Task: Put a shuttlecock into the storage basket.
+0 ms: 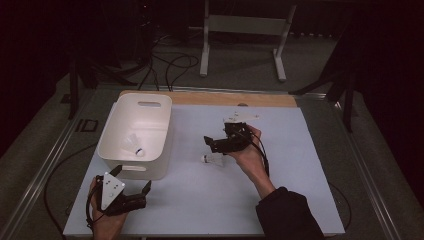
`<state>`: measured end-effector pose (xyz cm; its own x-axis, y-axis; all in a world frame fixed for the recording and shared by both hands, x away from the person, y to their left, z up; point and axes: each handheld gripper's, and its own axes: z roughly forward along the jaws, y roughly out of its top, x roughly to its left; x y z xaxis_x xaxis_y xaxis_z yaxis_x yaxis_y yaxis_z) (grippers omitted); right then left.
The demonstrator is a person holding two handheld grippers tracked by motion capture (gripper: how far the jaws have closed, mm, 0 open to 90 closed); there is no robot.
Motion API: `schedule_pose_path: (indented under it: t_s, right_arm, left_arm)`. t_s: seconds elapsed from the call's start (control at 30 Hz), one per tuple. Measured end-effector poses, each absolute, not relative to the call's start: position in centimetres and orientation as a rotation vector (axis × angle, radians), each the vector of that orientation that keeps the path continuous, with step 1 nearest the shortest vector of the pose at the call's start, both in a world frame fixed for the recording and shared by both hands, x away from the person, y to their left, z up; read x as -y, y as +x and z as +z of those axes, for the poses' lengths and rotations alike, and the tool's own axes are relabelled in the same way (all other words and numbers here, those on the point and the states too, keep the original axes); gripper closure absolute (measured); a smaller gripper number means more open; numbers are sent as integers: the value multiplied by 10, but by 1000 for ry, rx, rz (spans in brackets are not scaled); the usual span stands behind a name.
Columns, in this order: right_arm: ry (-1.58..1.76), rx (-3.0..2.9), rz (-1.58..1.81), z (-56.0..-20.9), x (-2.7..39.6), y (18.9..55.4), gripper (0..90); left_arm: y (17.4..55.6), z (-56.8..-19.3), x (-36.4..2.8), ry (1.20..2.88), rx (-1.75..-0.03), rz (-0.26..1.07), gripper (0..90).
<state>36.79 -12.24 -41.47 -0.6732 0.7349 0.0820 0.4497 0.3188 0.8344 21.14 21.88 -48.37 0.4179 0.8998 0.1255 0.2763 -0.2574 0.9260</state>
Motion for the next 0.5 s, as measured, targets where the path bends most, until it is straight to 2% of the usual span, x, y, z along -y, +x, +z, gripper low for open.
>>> schedule_pose_path:
  t_s: [0.5]
  right_arm:
    - [1067,-2322,1261,-433,125,362,110]
  left_arm:
    - [211,-484,-218,1765,-1022,861,0]
